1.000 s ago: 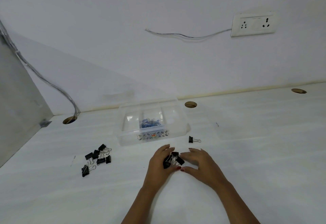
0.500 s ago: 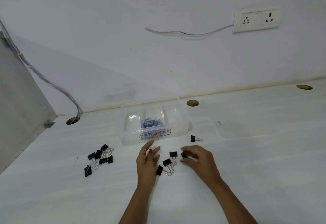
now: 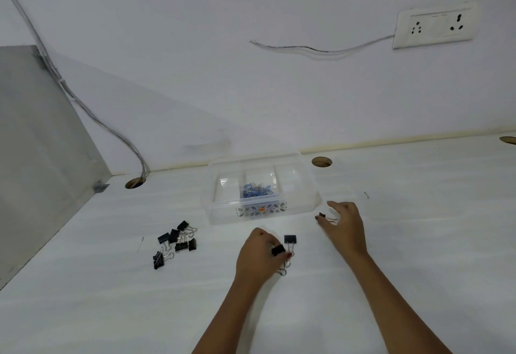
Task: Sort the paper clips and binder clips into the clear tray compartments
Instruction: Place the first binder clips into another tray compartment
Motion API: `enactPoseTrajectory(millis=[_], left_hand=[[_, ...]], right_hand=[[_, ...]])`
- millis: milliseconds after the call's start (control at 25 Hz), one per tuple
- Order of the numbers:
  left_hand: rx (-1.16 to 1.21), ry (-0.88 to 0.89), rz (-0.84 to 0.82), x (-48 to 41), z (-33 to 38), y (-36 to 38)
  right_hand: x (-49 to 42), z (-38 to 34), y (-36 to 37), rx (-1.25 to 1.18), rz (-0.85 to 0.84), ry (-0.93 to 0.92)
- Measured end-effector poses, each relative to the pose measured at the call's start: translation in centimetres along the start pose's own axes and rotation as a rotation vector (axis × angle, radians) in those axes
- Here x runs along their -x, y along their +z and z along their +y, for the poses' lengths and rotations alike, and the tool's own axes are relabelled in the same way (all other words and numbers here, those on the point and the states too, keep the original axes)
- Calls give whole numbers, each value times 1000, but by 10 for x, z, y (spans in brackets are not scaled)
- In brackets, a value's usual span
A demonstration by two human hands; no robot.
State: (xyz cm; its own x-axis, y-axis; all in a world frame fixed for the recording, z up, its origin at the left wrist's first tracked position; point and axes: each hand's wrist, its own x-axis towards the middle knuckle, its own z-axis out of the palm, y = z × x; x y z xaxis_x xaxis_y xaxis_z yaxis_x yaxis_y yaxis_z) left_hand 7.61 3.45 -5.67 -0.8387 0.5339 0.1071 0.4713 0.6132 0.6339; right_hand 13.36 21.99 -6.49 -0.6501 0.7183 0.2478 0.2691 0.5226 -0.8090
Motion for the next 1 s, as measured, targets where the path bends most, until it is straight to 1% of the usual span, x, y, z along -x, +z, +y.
enactPoseTrajectory(millis=[120,200,240,280,320,360,400,440,480,520,560,600,640,680,720,760,800,840,880,920,1000], left_hand=[[121,-15,5,-3,2,2],[191,-1,49,-6,0,4],[245,4,90,-6,0,5],[314,4,145,-6,0,5],[387,-5,204,-6,0,2],[475,-30,253,-7,0,-1],[580,-77,281,-9,0,-4],[721,-142,284,-11,0,-7],[889,-225,261,-13,0,-10],[1079,-320,223,-13,0,-15],[1256,-402,191,-13,-2,-18],[1401,-461,176,-12,-4,-22],[1475,-501,167,-11,-7,-26],[1488,-518,148,-9,-10,-29],[1416,-509,117,-7,-9,-34],[1243,-479,84,-5,-10,-37],[983,-426,41,-4,-11,-39],[684,-359,-1,-3,-11,-40],[413,-289,-46,-1,-12,-39],[205,-240,-104,2,-12,-38],[-68,-210,-188,8,-13,-31]], right_hand=[[-13,-9,7,214,-175,47],[-16,-11,13,277,-171,44],[-16,-10,14,267,-150,35],[-11,-11,13,207,-122,38],[-6,-12,11,69,-95,77],[-4,-14,9,-183,-72,200],[-4,-18,5,-530,-55,394],[-1,-23,0,-901,-97,592],[2,-30,-4,-1181,-142,735],[4,-32,-6,-1314,-183,805],[6,-35,-6,-1325,-224,828],[7,-36,-4,-1244,-273,812],[9,-39,-2,-1091,-308,758],[11,-42,3,-873,-336,664],[13,-44,7,-611,-355,523],[16,-46,13,-336,-369,350],[21,-49,18,-73,-378,186],[26,-51,22,145,-387,73],[31,-55,25,280,-405,25],[34,-57,27,340,-417,7],[36,-60,31,376,-417,-19]])
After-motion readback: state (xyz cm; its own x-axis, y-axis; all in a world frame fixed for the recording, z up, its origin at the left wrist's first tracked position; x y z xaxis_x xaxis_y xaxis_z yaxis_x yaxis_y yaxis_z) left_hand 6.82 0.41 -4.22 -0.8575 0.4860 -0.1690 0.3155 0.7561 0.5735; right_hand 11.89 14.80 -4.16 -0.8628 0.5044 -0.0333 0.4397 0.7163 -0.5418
